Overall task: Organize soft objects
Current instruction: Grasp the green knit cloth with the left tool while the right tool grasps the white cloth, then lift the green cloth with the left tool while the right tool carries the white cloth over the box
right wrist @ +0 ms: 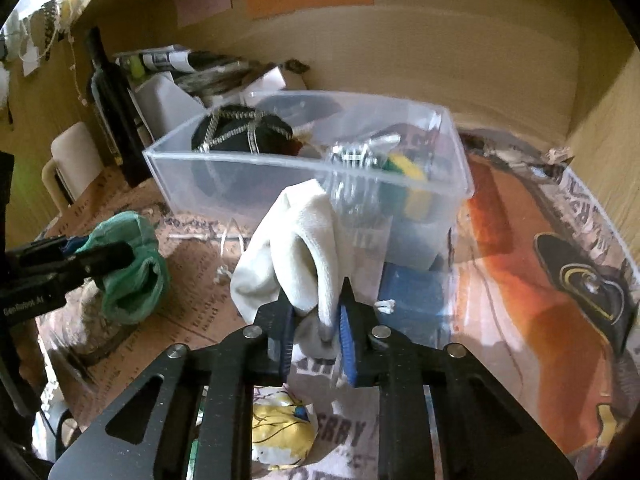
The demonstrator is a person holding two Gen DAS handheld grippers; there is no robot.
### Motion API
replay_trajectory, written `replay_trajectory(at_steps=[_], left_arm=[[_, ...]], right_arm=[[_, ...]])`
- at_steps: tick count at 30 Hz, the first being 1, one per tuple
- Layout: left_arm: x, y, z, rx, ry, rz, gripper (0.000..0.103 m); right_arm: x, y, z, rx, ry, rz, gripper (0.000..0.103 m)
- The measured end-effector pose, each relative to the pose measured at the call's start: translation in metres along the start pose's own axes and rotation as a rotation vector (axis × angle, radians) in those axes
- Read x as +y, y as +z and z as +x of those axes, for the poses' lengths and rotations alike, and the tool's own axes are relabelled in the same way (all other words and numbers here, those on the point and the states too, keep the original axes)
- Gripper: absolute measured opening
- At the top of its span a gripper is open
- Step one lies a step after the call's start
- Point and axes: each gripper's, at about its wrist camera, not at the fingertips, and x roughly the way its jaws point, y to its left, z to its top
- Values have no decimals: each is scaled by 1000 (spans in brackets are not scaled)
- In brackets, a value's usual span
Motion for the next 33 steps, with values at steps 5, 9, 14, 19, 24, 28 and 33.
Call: replay_trajectory(at_steps=[5, 9, 14, 19, 24, 28, 33], left_arm=[[-4, 18, -16, -69, 3, 12, 37], [-3, 37, -26, -130, 11, 10, 37], [-2, 62, -35, -194, 18, 13, 38], [-2, 88, -31, -227, 14, 23, 38], [-8, 109, -18, -230, 17, 46, 38], [-14, 122, -3, -222, 29, 63, 38], [-20, 133, 25, -173, 31, 84, 38]], right_arm=[[6, 11, -22, -73, -3, -22, 18], [12, 24, -40, -135, -23, -56, 18], [15, 44, -57, -215, -40, -78, 18], [14, 63, -59, -263, -49, -71, 18], [10, 78, -53, -286, -47, -54, 18], [4, 90, -44, -292, -54, -39, 18], [-6, 101, -29, -280, -69, -23, 18]])
